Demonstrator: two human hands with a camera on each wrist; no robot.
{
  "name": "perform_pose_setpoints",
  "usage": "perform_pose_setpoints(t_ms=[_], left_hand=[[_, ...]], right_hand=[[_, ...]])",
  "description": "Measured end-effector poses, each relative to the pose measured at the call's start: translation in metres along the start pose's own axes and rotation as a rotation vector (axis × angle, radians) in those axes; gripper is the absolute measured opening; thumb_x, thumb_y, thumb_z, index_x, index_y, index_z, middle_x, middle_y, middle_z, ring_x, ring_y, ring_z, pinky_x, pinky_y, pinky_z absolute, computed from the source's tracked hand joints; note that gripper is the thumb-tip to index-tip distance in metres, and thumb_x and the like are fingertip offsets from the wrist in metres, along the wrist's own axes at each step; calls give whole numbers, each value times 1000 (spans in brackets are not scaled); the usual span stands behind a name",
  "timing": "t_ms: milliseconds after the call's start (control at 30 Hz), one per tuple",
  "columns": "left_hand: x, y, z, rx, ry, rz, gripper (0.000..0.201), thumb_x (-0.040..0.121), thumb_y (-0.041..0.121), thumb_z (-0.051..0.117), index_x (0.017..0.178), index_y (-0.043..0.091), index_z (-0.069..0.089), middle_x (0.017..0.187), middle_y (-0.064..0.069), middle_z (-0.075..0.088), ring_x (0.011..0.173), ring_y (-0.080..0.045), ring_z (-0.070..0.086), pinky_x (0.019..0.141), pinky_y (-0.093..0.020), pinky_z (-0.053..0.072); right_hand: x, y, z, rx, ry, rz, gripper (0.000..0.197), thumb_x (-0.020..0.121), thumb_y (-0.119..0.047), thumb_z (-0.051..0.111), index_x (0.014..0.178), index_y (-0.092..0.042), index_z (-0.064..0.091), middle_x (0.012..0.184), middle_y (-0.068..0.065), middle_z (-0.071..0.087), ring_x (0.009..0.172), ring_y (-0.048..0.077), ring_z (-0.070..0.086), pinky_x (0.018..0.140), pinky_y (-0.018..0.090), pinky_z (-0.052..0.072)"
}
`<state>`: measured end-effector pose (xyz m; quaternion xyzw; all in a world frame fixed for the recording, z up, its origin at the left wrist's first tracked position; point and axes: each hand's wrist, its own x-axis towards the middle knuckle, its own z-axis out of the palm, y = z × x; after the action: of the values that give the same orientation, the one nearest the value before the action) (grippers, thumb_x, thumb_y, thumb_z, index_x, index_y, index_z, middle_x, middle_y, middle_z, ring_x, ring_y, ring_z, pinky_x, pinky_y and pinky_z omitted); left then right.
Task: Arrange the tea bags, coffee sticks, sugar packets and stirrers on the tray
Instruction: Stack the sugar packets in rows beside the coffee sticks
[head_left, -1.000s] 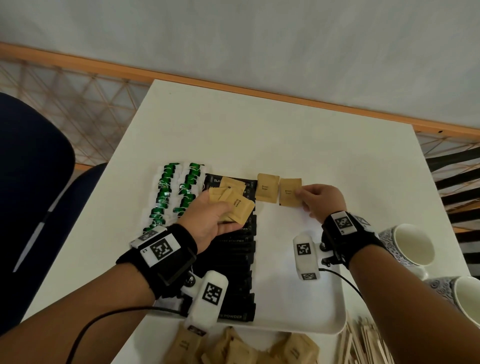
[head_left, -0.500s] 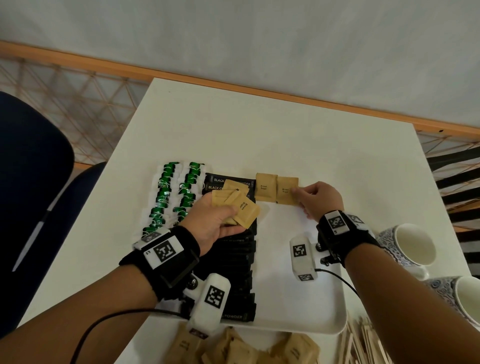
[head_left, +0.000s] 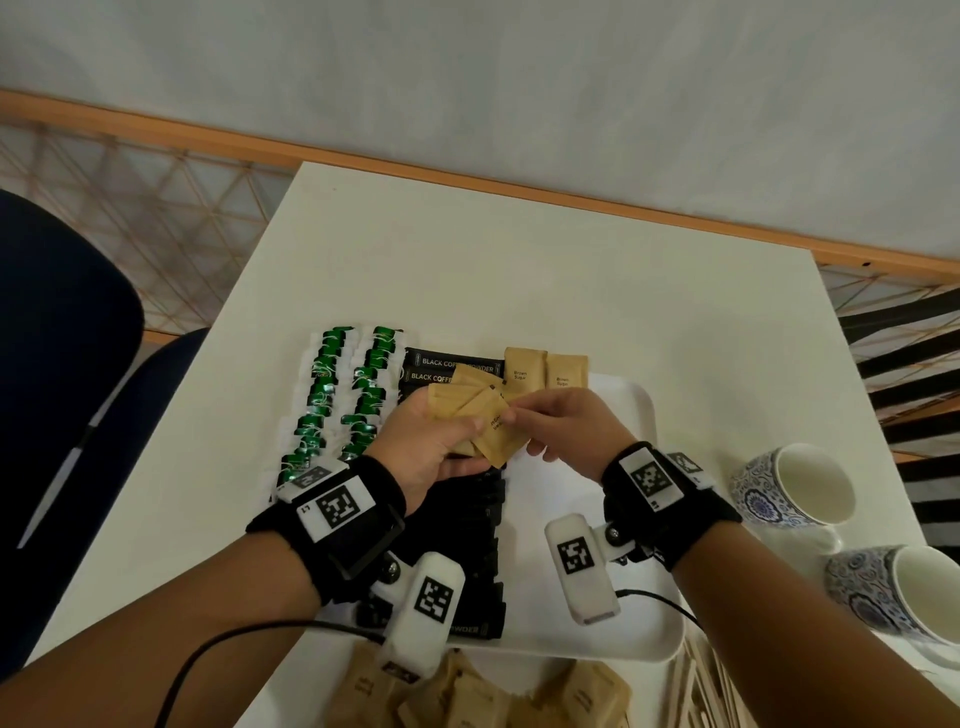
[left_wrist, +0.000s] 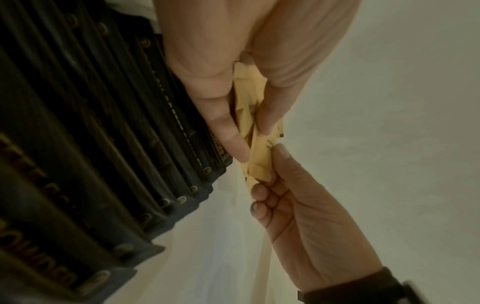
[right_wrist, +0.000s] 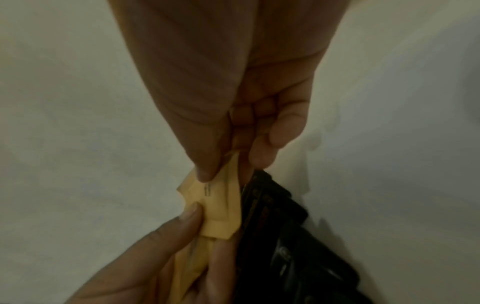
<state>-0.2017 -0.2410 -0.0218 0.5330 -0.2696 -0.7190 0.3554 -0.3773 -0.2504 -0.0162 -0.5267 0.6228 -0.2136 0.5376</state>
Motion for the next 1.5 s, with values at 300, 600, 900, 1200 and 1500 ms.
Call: perform_pose_setpoints(t_ms=[300, 600, 900, 1200, 1500], left_hand=[[0, 3, -6, -77, 8, 5, 31, 87, 8, 66, 116, 13, 57, 109, -11, 69, 91, -26, 70, 69, -36, 60], [0, 2, -4, -131, 46, 29, 32, 86, -4, 63, 114, 11, 57, 107, -13, 69, 89, -27, 70, 60, -29, 59], [-3, 3, -4, -85, 52, 37, 19, 89, 6, 62, 104, 15, 58, 105, -9, 67, 91, -22, 67, 69, -33, 60], [-7, -4, 5, -45, -67, 42, 32, 84, -6, 64, 108, 14, 60, 99, -7, 72, 87, -20, 70, 63, -29, 58], [-3, -1, -2, -103, 7, 8, 24, 93, -1, 52, 108, 17, 55, 114, -9, 62, 102, -25, 63, 71, -33, 59]], right_hand=[[-6, -3, -5, 172, -12, 19, 13, 87, -16, 67, 99, -17, 68, 70, -1, 66, 59, 10, 60, 56, 21, 48], [-8, 0, 5, 291, -39, 50, 31, 80, -12, 74, 108, -14, 61, 81, 6, 70, 69, 14, 65, 66, 26, 52], [-6, 3, -11, 307, 93, -4, 12, 91, -13, 60, 92, -18, 71, 86, -2, 68, 79, 11, 60, 70, 23, 49], [-7, -6, 4, 303, 107, -63, 17, 84, -13, 70, 100, -14, 68, 84, -1, 70, 71, 8, 64, 63, 19, 52], [-4, 9, -4, 512, 191, 79, 6, 87, -14, 67, 86, -9, 64, 76, 6, 69, 60, 14, 62, 57, 23, 53]])
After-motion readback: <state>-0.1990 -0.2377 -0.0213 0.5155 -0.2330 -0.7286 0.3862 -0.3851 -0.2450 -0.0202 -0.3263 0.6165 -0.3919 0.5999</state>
